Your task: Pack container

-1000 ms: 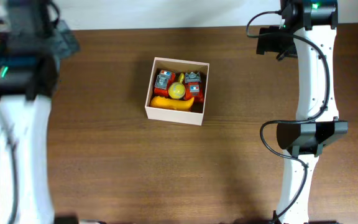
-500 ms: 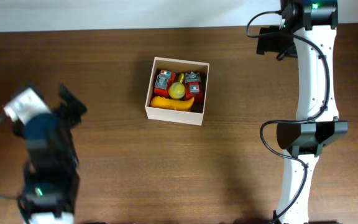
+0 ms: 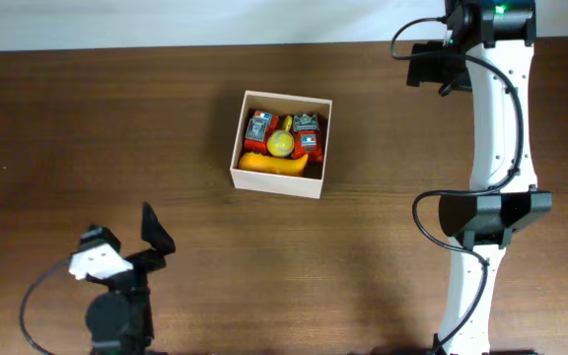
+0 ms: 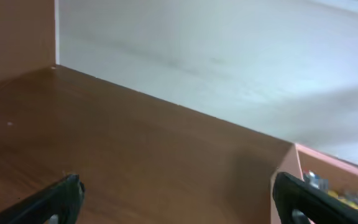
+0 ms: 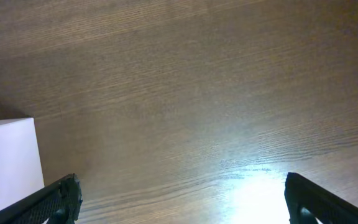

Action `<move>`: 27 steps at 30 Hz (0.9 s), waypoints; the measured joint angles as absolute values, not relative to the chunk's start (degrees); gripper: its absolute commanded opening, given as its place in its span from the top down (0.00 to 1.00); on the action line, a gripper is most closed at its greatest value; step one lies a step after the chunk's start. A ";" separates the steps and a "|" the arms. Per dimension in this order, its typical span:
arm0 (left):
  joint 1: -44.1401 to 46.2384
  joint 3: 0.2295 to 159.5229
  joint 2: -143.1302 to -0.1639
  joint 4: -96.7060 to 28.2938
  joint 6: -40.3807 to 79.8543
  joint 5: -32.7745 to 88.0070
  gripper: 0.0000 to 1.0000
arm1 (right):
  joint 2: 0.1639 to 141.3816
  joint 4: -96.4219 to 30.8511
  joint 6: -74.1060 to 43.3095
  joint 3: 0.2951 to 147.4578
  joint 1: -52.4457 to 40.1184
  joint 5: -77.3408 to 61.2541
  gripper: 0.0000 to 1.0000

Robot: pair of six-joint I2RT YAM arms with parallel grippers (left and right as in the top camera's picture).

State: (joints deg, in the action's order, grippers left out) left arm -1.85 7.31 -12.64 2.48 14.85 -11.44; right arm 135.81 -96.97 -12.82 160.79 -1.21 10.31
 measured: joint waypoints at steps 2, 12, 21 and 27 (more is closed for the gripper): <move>-1.85 5.63 -10.81 2.63 14.55 -10.66 0.01 | 135.81 -96.99 -12.84 160.79 -1.21 10.28 0.01; -1.85 2.46 -4.93 -4.14 14.28 -9.37 0.01 | 135.81 -96.97 -12.80 160.79 -1.21 10.28 0.01; -2.17 2.28 -0.89 -7.07 12.86 -8.97 0.01 | 135.81 -96.99 -12.82 160.79 -1.21 10.31 0.01; -2.24 2.28 -0.89 -7.07 12.82 -8.73 0.01 | 135.81 -96.99 -12.80 160.79 -1.21 10.31 0.01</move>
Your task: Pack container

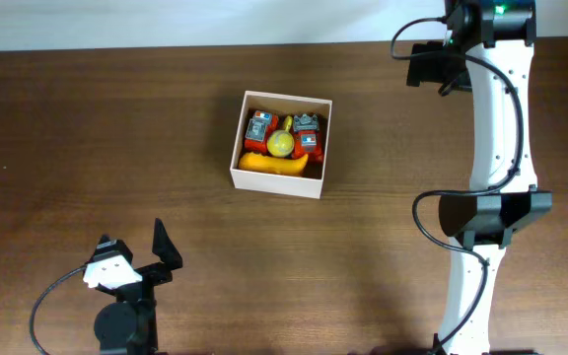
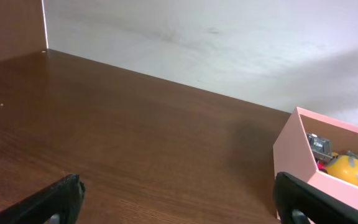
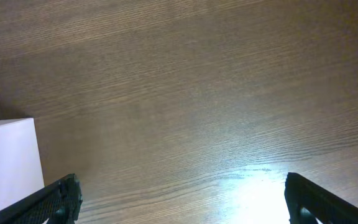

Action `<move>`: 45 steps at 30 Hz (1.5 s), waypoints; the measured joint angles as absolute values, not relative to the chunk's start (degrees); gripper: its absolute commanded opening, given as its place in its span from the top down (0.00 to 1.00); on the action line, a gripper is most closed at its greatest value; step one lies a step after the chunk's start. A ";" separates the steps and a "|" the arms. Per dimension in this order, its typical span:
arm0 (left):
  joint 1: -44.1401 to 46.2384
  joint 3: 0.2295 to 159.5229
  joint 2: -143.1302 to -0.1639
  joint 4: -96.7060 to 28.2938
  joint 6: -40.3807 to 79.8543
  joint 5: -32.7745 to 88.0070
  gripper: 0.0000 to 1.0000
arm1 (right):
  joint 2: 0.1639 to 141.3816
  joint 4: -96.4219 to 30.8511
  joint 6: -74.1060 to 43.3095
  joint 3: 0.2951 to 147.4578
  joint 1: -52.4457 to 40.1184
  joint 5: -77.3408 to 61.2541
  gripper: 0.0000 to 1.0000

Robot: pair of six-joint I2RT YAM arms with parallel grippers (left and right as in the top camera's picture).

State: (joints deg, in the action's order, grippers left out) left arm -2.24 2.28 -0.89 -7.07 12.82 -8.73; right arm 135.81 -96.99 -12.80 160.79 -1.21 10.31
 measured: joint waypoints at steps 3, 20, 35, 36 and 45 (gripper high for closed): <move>-2.24 2.31 -0.89 -7.07 12.82 -8.73 0.01 | 135.81 -96.99 -12.78 160.79 -1.21 10.28 0.01; -2.24 2.28 -0.89 -7.07 12.82 -8.73 0.01 | 135.81 -96.99 -12.82 160.79 -1.21 10.28 0.01; -2.24 2.31 -0.89 -7.07 12.82 -8.73 0.01 | 135.81 -96.97 -12.84 160.79 -1.34 10.00 0.01; -2.24 2.31 -0.89 -7.07 12.82 -8.73 0.01 | 135.81 -96.97 -12.80 160.79 -1.43 9.96 0.01; -2.24 2.28 -0.89 -7.07 12.82 -8.73 0.01 | 128.38 -89.19 -12.80 160.38 -4.67 8.91 0.01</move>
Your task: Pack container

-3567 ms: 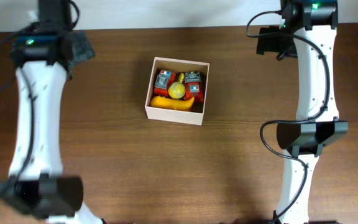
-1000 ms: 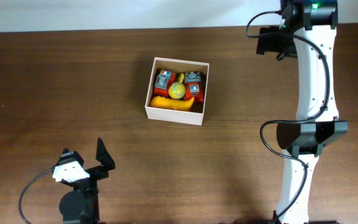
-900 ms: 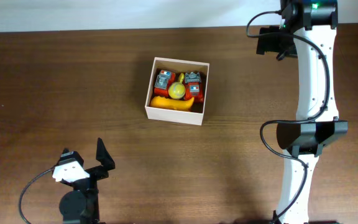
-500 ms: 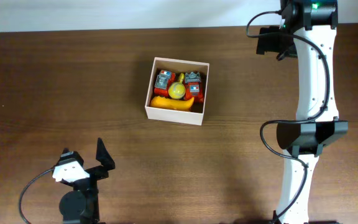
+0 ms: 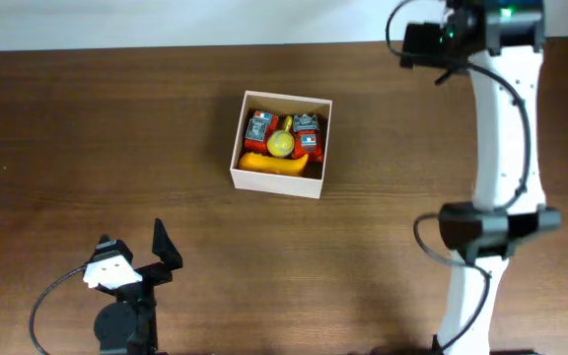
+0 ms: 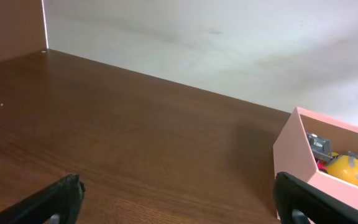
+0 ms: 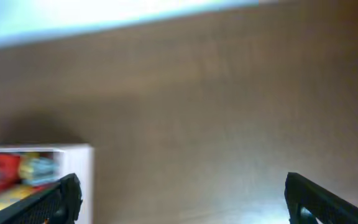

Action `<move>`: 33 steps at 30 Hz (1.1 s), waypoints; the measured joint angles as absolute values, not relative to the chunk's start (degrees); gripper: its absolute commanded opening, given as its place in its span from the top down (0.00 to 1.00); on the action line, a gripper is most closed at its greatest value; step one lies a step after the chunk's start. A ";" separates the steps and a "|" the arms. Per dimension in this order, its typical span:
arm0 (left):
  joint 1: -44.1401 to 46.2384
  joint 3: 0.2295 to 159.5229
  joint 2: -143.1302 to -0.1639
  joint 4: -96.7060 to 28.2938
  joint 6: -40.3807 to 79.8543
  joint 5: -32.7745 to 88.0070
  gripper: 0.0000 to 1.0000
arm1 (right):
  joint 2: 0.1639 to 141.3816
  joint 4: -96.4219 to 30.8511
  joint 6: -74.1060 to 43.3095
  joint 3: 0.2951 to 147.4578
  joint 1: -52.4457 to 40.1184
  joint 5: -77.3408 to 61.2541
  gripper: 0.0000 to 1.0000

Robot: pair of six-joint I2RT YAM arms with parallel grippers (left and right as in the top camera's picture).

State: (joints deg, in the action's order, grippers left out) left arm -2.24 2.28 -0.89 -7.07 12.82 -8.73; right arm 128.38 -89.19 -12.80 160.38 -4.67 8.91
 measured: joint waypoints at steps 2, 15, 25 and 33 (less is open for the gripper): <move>-2.24 2.28 -0.89 -7.07 12.82 -8.73 0.01 | 123.83 -86.17 -12.60 159.30 -5.96 8.78 0.02; -2.24 2.28 -0.84 -7.11 12.80 -8.73 0.01 | 81.32 -52.14 -6.61 104.95 -8.43 8.27 0.01; -2.24 2.26 -0.84 -7.11 12.82 -8.73 0.01 | 51.70 -23.24 -5.85 54.37 -3.92 0.95 0.01; -2.24 2.24 -0.84 -7.09 12.80 -8.73 0.01 | 27.40 -4.78 -4.01 22.72 0.36 -6.46 0.01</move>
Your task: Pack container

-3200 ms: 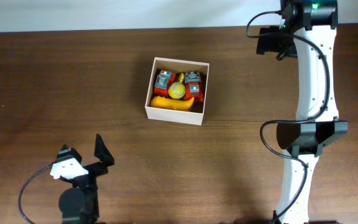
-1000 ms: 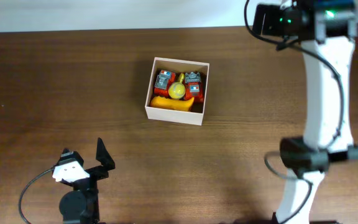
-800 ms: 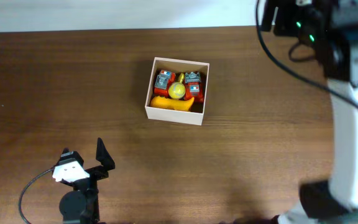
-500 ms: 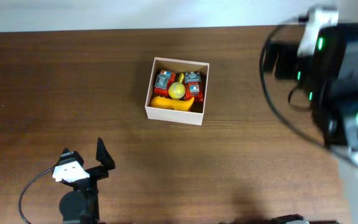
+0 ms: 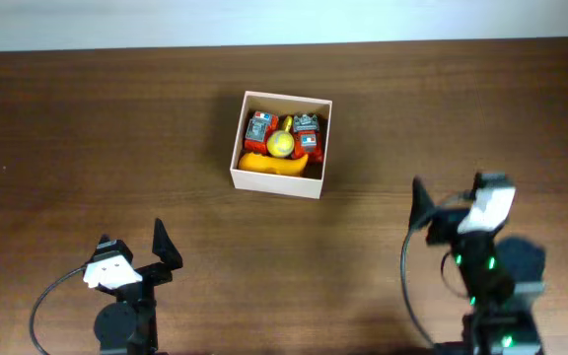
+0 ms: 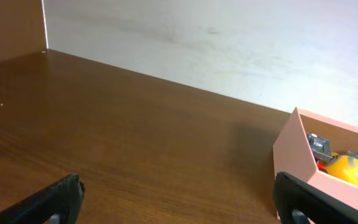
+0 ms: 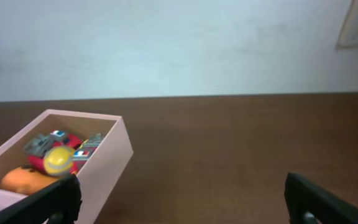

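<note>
The white open box (image 5: 276, 183) stands at the table's middle, toward the far side. It holds two red toys (image 5: 258, 128), a yellow ball (image 5: 281, 144) and an orange piece (image 5: 269, 164). My left gripper (image 5: 131, 247) rests low at the near left, open and holding nothing. In the left wrist view the left gripper (image 6: 179, 202) faces the box (image 6: 306, 158) on the right. My right gripper (image 5: 454, 197) sits at the near right, open and holding nothing. In the right wrist view the right gripper (image 7: 182, 202) looks at the box (image 7: 107, 168) and the ball (image 7: 58, 159) on the left.
Brown wooden table (image 5: 77, 128) with a pale wall (image 6: 229, 43) beyond its far edge. A framed picture hangs on that wall at the right. Cables loop beside each arm base near the front edge.
My right arm was stretched out with its gripper at the far right of the table. Now it is folded back at the near right, gripper low and facing the box. Left arm unchanged.
First my left gripper stood tilted at the near left, its camera aimed mostly at the wall. Then it sat lower with the box in its view and stayed there. My right arm stayed stretched to the far right, open, and now sits folded at the near right.
</note>
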Action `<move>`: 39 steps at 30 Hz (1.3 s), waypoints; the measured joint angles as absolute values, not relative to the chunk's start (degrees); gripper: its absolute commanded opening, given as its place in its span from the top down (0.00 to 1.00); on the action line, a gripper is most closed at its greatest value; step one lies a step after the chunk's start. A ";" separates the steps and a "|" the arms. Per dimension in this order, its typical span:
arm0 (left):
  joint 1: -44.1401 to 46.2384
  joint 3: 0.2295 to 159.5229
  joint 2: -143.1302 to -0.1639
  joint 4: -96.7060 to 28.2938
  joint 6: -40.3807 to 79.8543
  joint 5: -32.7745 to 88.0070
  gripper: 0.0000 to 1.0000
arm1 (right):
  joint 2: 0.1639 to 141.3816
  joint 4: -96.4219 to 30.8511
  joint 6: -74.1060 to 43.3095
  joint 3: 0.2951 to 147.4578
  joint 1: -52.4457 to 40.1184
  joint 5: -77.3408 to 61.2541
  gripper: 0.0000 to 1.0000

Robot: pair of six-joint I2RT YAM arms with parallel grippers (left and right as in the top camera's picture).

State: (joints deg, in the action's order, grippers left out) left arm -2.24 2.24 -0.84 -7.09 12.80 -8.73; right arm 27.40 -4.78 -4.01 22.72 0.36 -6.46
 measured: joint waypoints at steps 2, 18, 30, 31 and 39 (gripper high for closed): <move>-2.24 2.24 -0.84 -7.11 12.80 -8.71 0.01 | 21.76 -2.79 -3.79 17.78 0.36 -7.11 0.01; -2.24 2.24 -0.84 -7.09 12.80 -8.73 0.01 | 4.56 -1.89 -2.50 2.07 0.36 -8.12 0.01; -2.24 2.24 -0.84 -7.09 12.80 -8.71 0.01 | 0.84 -3.60 -0.80 0.73 -1.37 -7.60 0.01; -2.24 2.24 -0.84 -7.11 12.80 -8.71 0.01 | 0.84 -3.60 -0.60 0.73 -2.02 -7.60 0.01; -2.24 2.24 -0.84 -7.11 12.80 -8.73 0.01 | 0.84 -3.60 0.45 0.73 -2.76 -7.42 0.01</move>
State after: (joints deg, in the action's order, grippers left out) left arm -2.24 2.24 -0.84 -7.11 12.80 -8.73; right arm 0.84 -3.60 0.45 0.73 -2.76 -7.42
